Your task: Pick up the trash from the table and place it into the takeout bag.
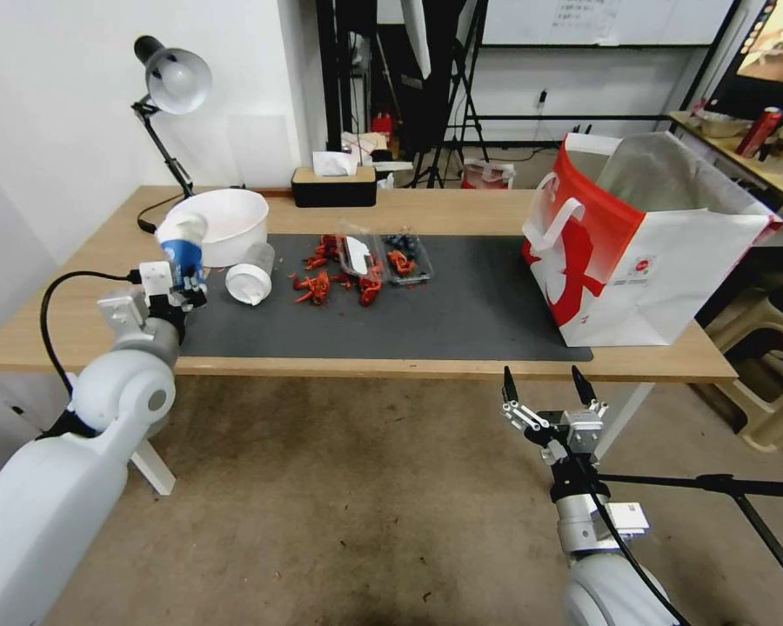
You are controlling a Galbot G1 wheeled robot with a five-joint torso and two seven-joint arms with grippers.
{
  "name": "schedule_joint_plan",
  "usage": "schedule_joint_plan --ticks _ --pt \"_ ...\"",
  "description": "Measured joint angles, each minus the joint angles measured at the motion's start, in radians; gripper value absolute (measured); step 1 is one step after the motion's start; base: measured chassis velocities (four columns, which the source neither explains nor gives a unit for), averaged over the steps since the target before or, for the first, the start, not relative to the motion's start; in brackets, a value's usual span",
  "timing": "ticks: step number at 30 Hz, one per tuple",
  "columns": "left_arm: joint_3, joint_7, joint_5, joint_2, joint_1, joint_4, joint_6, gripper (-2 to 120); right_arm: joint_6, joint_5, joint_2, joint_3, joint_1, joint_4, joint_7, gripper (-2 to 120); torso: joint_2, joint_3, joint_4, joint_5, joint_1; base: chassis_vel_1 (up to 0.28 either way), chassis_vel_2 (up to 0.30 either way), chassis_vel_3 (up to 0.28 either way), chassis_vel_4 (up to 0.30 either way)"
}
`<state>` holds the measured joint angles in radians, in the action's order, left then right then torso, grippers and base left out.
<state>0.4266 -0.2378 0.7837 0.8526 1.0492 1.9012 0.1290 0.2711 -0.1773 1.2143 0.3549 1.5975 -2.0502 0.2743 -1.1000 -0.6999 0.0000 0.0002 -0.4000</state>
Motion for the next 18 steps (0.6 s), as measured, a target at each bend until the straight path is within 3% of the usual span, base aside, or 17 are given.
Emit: schedule_joint_plan --ticks 1,2,4,8,10,15,18 --pt "0.0 0.062 -0.003 0.0 0.0 -0.009 -0.044 0 0.0 0.0 0.0 0.0 0.0 0.0 0.0 100 0.0 0.0 -0.0001 -0.0002 0.0 0.0 0.0 0.0 0.0" --pt "0.0 0.062 -0.003 0.0 0.0 -0.009 -0.044 0 0.0 0.0 0.0 0.0 0.0 0.0 0.0 100 0.0 0.0 -0.0001 -0.0002 0.0 0.0 0.0 0.0 0.0" --pt "-0.007 0.184 -0.004 -0.004 -0.005 -0.028 -0.136 0 0.001 0.0 0.0 0.0 0.001 0.0 0.0 100 0.0 0.0 0.0 -0.0002 0.0 0.0 0.0 0.0 0.0" --pt "-0.023 0.257 0.022 -0.01 -0.019 -0.034 -0.183 0 0.001 0.0 0.001 0.0 0.001 0.001 -0.001 100 0.0 0.0 0.0 -0.0003 0.0 0.0 0.0 0.0 0.0" --pt "-0.052 0.348 0.05 -0.019 -0.055 -0.048 -0.233 0 0.001 0.001 0.004 0.002 0.0 0.004 -0.001 100 0.0 0.0 -0.0001 -0.0002 0.0 0.0 0.0 0.0 0.0" --pt "-0.112 0.421 0.082 -0.035 -0.114 -0.061 -0.267 0 0.002 0.003 0.006 0.003 -0.002 0.008 -0.001 100 0.0 0.0 0.0001 -0.0003 0.0 0.0 0.0 0.0 0.0" --pt "-0.19 0.466 0.118 -0.045 -0.193 -0.074 -0.283 0 0.004 0.005 0.009 0.008 -0.004 0.015 -0.001 100 0.0 0.0 -0.0001 -0.0002 0.0 0.0 0.0 0.0 0.0"
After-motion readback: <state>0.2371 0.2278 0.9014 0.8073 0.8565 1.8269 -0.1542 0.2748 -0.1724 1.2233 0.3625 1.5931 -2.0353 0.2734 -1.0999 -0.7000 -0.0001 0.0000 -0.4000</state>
